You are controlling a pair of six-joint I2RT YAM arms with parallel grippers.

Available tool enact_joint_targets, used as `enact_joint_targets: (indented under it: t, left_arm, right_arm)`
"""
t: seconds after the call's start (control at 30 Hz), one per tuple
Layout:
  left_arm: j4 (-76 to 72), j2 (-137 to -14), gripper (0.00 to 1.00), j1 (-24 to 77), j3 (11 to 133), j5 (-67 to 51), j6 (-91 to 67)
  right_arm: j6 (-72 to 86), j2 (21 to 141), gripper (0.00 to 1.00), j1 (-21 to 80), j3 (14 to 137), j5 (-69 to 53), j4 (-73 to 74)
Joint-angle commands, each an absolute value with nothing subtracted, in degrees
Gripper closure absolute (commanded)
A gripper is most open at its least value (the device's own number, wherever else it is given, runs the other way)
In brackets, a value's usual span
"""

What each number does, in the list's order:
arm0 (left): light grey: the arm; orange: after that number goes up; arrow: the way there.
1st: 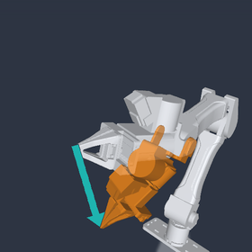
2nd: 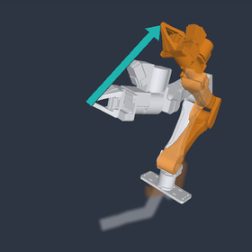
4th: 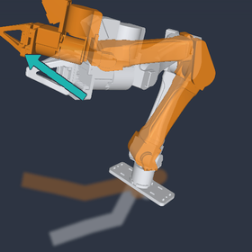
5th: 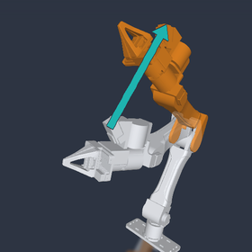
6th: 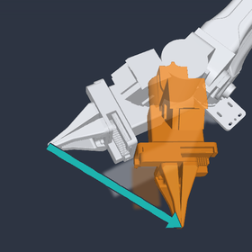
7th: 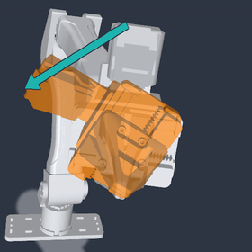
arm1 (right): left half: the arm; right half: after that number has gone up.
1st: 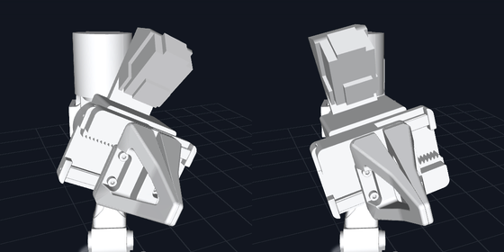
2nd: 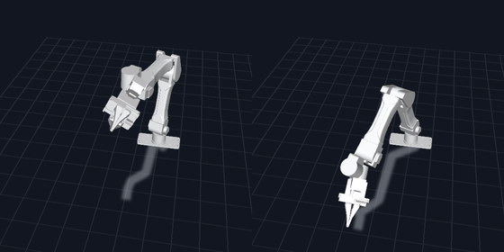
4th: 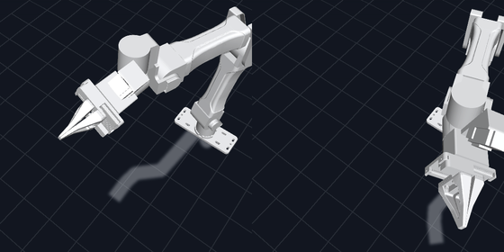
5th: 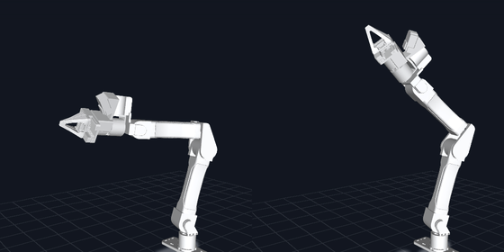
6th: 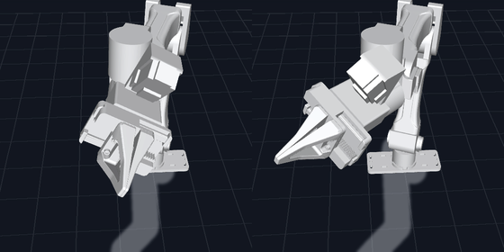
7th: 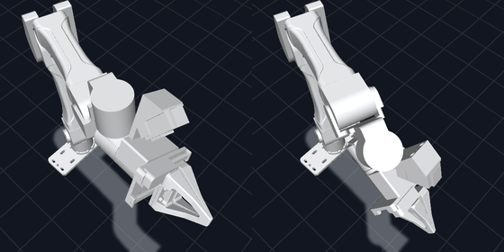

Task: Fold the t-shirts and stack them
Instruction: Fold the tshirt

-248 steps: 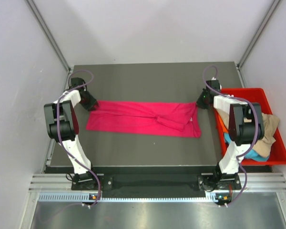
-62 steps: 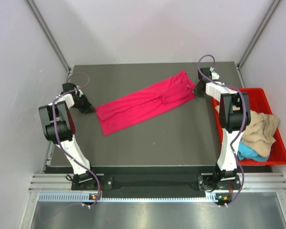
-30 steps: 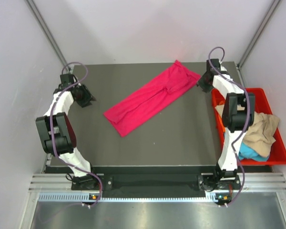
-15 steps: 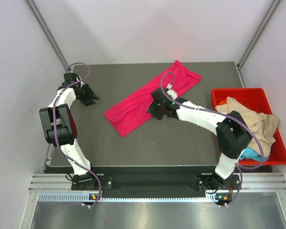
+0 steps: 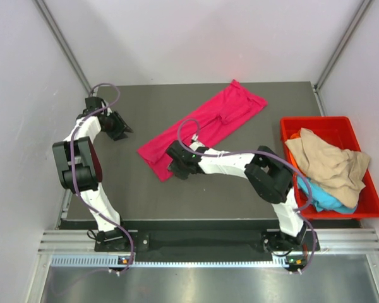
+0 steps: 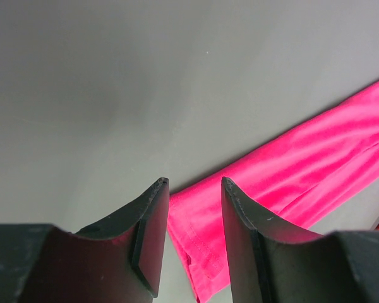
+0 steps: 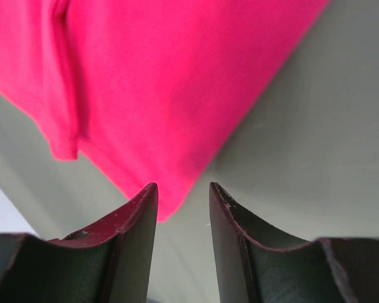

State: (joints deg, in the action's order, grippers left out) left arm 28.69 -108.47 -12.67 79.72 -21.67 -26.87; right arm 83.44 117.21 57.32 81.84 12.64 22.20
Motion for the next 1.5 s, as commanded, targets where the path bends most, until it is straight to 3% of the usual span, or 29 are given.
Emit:
enact_joint_targets:
  t: [0.0, 0.57, 0.63, 0.77, 1.17, 1.47]
  left_arm:
    - [28.3, -108.98, 0.56, -13.18, 81.74, -22.94, -26.1]
    - [27.69, -109.42, 0.56, -14.77, 81.47, -25.14, -26.98]
    - [27.69, -109.34, 0.56, -14.68, 81.39, -25.05, -26.98]
    - [27.69, -109.07, 0.56, -14.68, 81.3, -25.05, -26.81]
    - [27.78, -108.9, 0.56, -14.68, 80.86, -25.49, -26.54]
    - [28.83, -110.21, 0.57, -14.76, 81.83, -24.35, -26.02]
  right_arm:
    - [86.48, 118.56, 0.62, 59.94, 86.91, 14.76, 22.32]
    - [92.46, 124.19, 0.65, 64.25, 89.56, 17.31, 27.16]
    - [92.2, 124.36, 0.71, 64.25, 89.56, 17.58, 26.9]
    - [90.8, 124.72, 1.0, 63.99, 89.56, 17.58, 26.63]
    - [82.45, 118.66, 1.0, 63.9, 85.17, 19.96, 27.33]
    - [81.57, 109.7, 1.0, 65.3, 72.43, 19.95, 22.68]
